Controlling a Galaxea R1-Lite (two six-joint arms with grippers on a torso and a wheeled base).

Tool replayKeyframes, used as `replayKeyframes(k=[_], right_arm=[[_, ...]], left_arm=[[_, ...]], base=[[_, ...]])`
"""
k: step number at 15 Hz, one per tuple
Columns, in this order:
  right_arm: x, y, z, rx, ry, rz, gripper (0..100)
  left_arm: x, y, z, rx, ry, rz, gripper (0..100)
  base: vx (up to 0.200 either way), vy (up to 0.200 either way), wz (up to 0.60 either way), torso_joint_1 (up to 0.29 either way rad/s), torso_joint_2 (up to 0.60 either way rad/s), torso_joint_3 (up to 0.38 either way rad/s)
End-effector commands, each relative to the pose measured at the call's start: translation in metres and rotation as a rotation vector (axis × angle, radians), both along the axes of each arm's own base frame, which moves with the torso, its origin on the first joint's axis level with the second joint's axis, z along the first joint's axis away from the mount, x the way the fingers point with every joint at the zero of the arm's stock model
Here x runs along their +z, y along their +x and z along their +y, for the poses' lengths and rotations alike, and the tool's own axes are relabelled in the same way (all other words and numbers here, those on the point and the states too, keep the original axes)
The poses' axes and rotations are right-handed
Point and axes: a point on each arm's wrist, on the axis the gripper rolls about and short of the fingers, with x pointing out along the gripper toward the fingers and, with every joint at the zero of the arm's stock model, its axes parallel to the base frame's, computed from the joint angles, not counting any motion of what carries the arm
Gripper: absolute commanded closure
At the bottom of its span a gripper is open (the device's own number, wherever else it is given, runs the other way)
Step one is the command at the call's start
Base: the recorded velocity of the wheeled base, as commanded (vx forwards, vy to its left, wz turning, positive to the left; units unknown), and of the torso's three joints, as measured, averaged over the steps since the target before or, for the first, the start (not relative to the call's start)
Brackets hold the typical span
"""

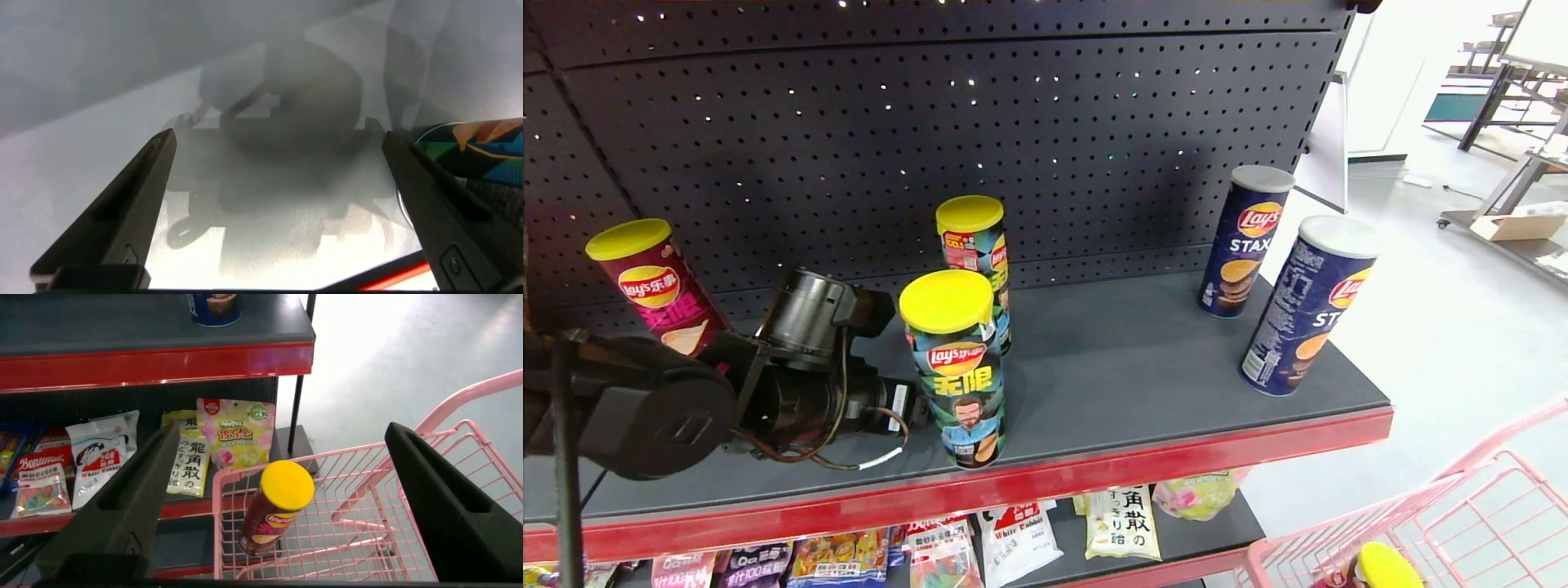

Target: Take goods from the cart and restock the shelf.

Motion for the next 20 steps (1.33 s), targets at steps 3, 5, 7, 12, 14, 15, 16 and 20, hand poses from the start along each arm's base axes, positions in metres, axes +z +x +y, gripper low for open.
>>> replayKeyframes(k=[3, 5, 7, 12, 14, 15, 16, 20], right_arm=[[0.0, 0.0, 0.0, 0.001, -0.001, 0.002, 0], [0.0, 0.0, 0.0, 0.001, -0.001, 0.002, 0], [0.0, 0.0, 0.0, 0.005, 0.001, 0.005, 0], [0.03, 0.012, 0.002, 0.028, 0.002, 0.084, 0], [0.051, 0.024, 0.002, -0.019, -0.007, 0.122, 0], [0.057, 0.03, 0.002, -0.018, -0.01, 0.145, 0], [0.059, 0.037, 0.003, -0.028, -0.015, 0.18, 0], [0.063, 0.045, 0.004, -0.023, -0.026, 0.224, 0]], left_arm=[[0.0, 0.001, 0.0, 0.001, -0.002, -0.004, 0], [0.003, 0.0, 0.0, 0.003, -0.006, -0.019, 0], [0.027, -0.013, 0.01, 0.026, -0.026, -0.091, 0], [0.086, -0.109, 0.09, 0.09, 0.033, -0.092, 0], [0.095, -0.147, 0.103, 0.036, 0.024, -0.099, 0], [0.097, -0.166, 0.104, -0.003, 0.004, -0.12, 0], [0.098, -0.197, 0.107, -0.045, -0.013, -0.129, 0], [0.088, -0.224, 0.111, -0.017, 0.0, -0.151, 0]], base=[[0.0, 0.0, 0.0, 0.0, 0.0, 0.0], [0.0, 0.0, 0.0, 0.0, 0.0, 0.0], [0.0, 0.0, 0.0, 0.0, 0.0, 0.0], [0.0, 0.0, 0.0, 0.0, 0.0, 0.0], [0.0, 0.0, 0.0, 0.0, 0.0, 0.0], [0.0, 0.0, 0.0, 0.0, 0.0, 0.0], [0.0, 0.0, 0.0, 0.0, 0.0, 0.0], [0.0, 0.0, 0.0, 0.0, 0.0, 0.0]])
